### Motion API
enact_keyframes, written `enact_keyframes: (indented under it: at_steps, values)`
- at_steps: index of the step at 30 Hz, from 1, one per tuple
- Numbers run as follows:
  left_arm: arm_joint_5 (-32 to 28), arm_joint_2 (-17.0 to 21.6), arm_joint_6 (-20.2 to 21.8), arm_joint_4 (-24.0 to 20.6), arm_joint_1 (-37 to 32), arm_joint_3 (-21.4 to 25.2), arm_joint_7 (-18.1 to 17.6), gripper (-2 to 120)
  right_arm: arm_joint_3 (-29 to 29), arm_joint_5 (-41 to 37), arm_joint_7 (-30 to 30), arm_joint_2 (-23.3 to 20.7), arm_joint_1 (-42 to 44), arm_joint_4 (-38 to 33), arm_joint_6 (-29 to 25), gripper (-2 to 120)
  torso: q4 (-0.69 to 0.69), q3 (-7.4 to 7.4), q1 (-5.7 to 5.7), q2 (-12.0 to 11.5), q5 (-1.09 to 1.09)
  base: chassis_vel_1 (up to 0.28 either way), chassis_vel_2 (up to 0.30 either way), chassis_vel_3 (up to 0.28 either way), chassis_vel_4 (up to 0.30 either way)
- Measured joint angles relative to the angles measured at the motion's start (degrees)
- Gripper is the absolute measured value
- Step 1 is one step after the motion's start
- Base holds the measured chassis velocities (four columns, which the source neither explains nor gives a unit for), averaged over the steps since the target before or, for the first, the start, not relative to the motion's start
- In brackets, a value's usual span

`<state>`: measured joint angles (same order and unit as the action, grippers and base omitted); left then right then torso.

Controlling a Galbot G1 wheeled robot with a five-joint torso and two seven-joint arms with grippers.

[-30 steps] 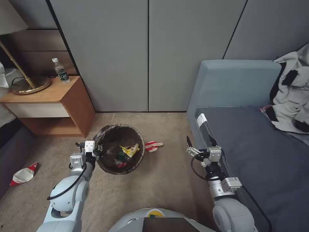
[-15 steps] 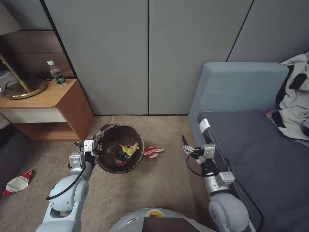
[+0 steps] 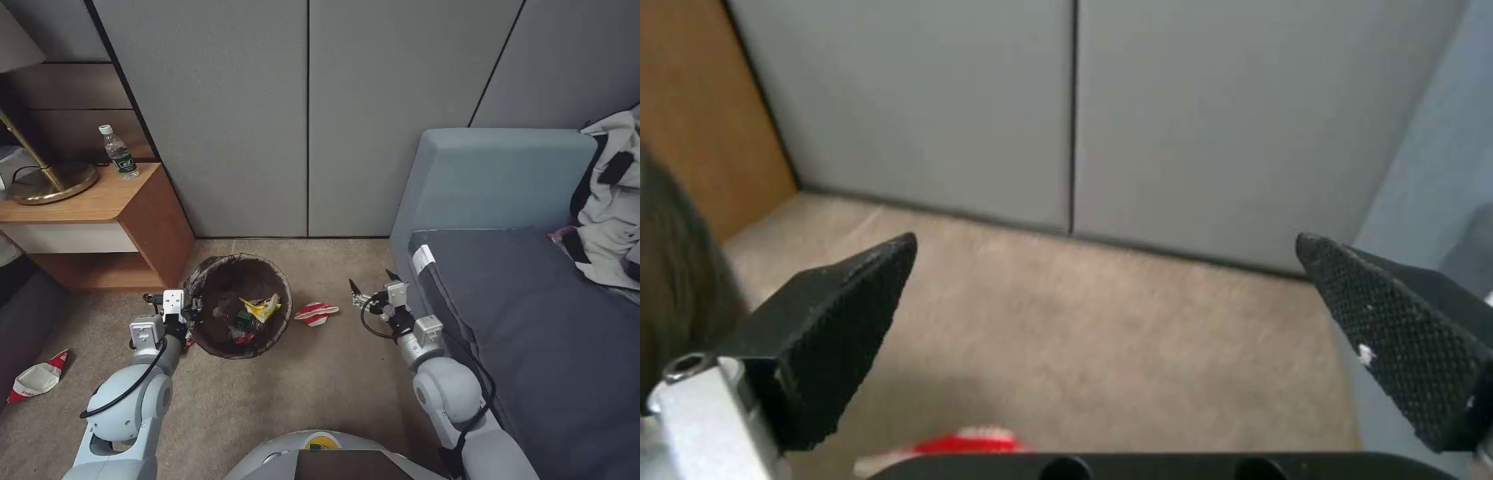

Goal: Pick up the trash bin, then pick up the garbage from the floor and place it into the trash bin.

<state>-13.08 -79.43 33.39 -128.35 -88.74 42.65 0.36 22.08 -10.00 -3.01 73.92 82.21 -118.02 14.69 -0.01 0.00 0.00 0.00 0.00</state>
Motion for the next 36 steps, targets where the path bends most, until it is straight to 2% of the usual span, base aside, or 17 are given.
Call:
enact_keyframes:
  at_steps: [6, 13, 15, 36]
  values:
    - [-0.41, 0.69, 0.04, 0.27, 0.22, -0.84, 0.11, 3, -2.26, -2.65, -0.30, -3.12, -4.49, 6.84, 3.65, 100, 0.00, 0.00, 0.00, 0.00, 0.00, 0.000, 0.000, 0.000, 0.000]
    - [-0.75, 0.95, 0.04, 0.04, 0.20, -0.92, 0.17, 3, -3.65, -3.54, -3.01, -5.17, -8.08, 12.30, 6.07, 100, 0.01, 0.00, 0.00, 0.00, 0.01, 0.000, 0.000, 0.000, 0.000]
    - [-0.90, 1.05, 0.04, -0.13, 0.22, -1.05, 0.19, 3, -4.12, -3.32, -5.44, -5.72, -9.53, 14.58, 7.13, 100, 0.00, 0.00, 0.00, 0.00, 0.00, 0.000, 0.000, 0.000, 0.000]
    - [-1.03, 0.90, -0.01, -0.06, 0.48, -1.56, 0.38, 3, -12.67, 0.55, -10.32, -3.91, -21.85, 32.26, 6.11, 100, 0.01, 0.00, 0.00, 0.00, 0.00, 0.000, 0.000, 0.000, 0.000]
